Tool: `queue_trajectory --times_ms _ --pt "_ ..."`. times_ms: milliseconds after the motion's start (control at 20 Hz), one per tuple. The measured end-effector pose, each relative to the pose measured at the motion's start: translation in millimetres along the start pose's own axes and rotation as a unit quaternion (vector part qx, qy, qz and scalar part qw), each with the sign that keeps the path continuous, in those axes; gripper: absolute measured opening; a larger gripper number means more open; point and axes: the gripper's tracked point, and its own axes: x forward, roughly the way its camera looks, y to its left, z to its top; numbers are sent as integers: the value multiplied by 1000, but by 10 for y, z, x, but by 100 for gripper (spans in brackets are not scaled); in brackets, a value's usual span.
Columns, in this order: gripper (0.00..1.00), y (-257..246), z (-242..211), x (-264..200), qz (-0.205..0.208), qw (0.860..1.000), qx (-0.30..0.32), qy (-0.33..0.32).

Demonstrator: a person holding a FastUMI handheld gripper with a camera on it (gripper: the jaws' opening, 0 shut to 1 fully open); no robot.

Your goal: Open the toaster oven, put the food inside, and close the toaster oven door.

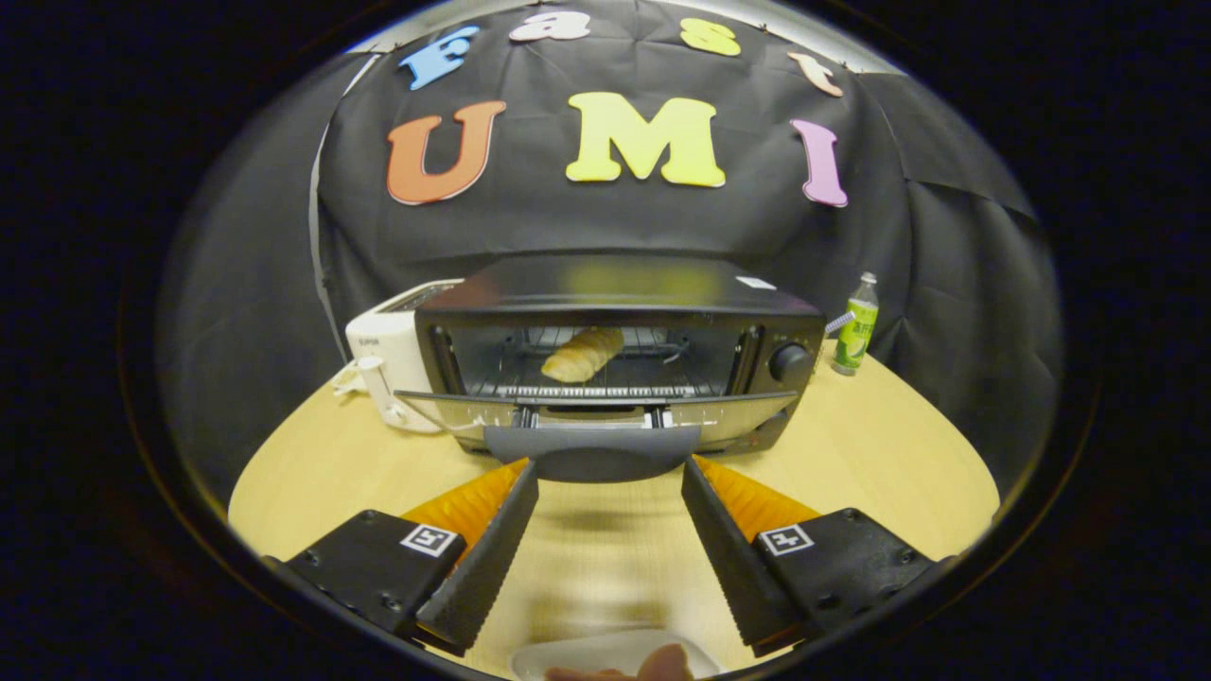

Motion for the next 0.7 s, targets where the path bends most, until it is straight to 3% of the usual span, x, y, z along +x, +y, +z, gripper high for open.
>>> queue_trajectory --times_ms 300,700 --pt "100 -125 302 -216 -8 999 14 -32" --pt "100 -249 1146 -1432 -7 990 32 -137"
